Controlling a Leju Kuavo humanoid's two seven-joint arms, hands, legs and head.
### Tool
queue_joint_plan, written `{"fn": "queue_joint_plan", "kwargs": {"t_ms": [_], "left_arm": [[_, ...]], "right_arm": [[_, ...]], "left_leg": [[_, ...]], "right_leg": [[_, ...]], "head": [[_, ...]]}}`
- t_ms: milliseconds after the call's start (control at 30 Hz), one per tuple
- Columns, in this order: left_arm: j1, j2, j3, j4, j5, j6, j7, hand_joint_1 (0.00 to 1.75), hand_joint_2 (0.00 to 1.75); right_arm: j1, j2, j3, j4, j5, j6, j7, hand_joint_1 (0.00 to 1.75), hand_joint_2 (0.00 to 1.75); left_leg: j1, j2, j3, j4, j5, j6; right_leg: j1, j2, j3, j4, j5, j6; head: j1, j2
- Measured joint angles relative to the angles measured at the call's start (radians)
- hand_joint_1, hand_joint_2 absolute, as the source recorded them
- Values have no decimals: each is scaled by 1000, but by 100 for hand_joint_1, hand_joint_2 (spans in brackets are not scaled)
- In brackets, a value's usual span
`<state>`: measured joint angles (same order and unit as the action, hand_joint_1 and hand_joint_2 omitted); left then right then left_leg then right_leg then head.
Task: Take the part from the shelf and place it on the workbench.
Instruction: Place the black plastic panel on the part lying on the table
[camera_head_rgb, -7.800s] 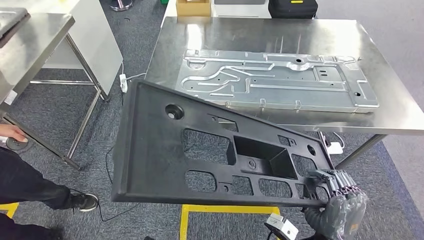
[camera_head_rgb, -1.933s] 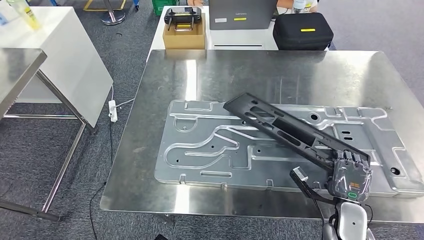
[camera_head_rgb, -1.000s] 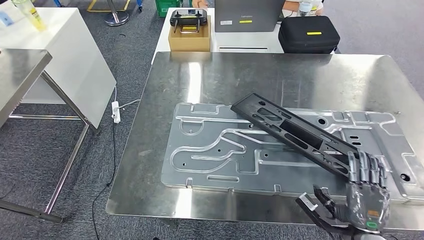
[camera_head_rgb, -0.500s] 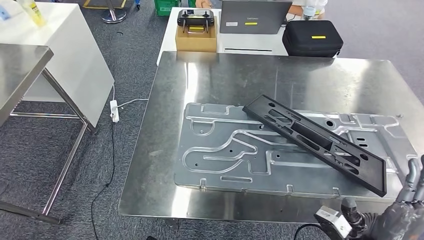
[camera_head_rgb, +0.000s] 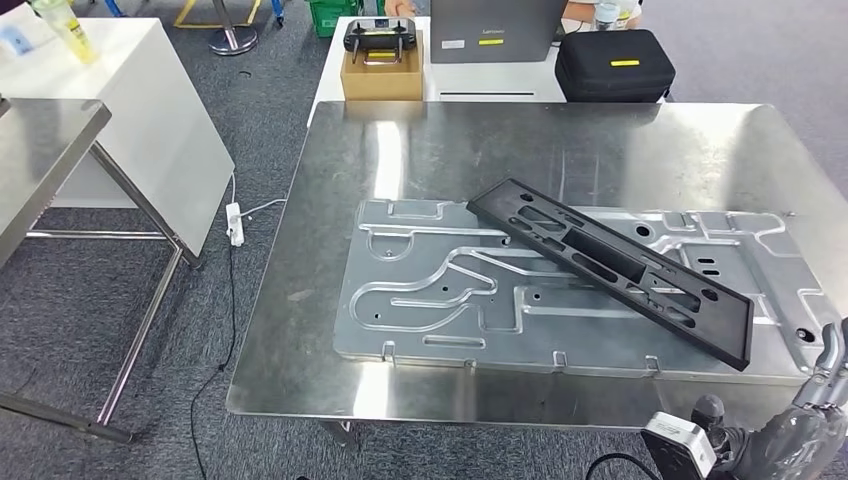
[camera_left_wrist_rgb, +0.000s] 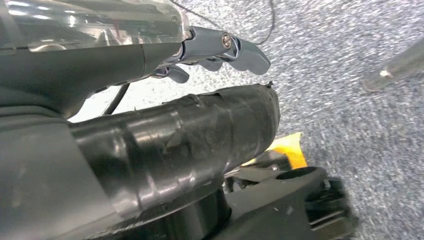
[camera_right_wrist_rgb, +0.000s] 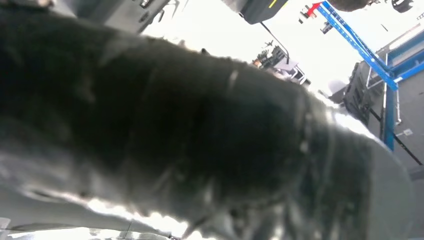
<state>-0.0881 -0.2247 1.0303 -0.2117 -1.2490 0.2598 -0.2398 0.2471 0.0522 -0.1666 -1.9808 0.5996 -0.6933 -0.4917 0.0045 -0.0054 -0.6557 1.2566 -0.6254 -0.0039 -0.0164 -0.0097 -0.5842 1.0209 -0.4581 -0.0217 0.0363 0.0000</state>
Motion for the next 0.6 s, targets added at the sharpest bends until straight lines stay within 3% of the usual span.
{"fn": "queue_joint_plan", "kwargs": {"t_ms": [33,67,167,233,333,367,433,500,533,567,600], "left_arm": [[0,0,0,0,0,0,-1,0,0],[0,0,0,0,0,0,-1,0,0],[-2,1,0,0,0,-1,-3,0,0],[-4,1,0,0,0,-1,-4,0,0],[-2,1,0,0,0,-1,-4,0,0],[-3,2,0,0,0,-1,-3,0,0],[-5,2,0,0,0,-1,-2,0,0],[-5,2,0,0,0,-1,-1,0,0],[-4,2,0,0,0,-2,0,0,0],[-4,2,0,0,0,-2,0,0,0],[-3,2,0,0,0,-2,1,0,0]], "right_arm": [[1,0,2,2,-5,0,0,0,0],[1,0,4,5,-9,0,0,0,0],[2,0,8,12,-13,0,0,0,0],[0,0,9,15,-13,0,0,0,0],[0,0,14,21,-13,0,-1,0,0],[0,0,15,23,-14,0,-1,0,0],[-1,0,15,27,-14,0,-1,0,0],[-1,0,16,33,-16,0,0,0,0],[-1,0,17,37,-16,0,1,0,0],[-2,0,18,41,-17,0,2,0,0],[-3,0,20,44,-18,0,3,0,0]], "left_leg": [[2,0,-1,26,-10,-3],[4,0,17,15,0,-4],[5,0,145,-180,69,0],[1,-1,185,-255,85,10],[-3,0,177,-261,101,31],[-3,1,171,-264,111,40],[-1,6,154,-269,133,56],[-5,8,132,-267,149,63],[-7,9,120,-266,156,63],[-9,10,108,-264,163,63],[-11,10,97,-260,169,62]], "right_leg": [[0,-1,-9,2,5,1],[-1,-2,-18,4,10,3],[-1,-2,-35,13,24,14],[0,-2,-39,17,32,27],[-3,-1,-41,12,48,49],[-5,0,-47,20,37,54],[-8,3,-76,91,-35,60],[-8,5,-112,214,-125,63],[-8,5,-118,260,-145,64],[-7,5,-109,275,-144,64],[-7,5,-81,255,-126,62]], "head": [[0,0],[0,0],[0,0],[1,0],[1,0],[2,0],[3,0],[3,0],[3,0],[3,0],[3,0]]}}
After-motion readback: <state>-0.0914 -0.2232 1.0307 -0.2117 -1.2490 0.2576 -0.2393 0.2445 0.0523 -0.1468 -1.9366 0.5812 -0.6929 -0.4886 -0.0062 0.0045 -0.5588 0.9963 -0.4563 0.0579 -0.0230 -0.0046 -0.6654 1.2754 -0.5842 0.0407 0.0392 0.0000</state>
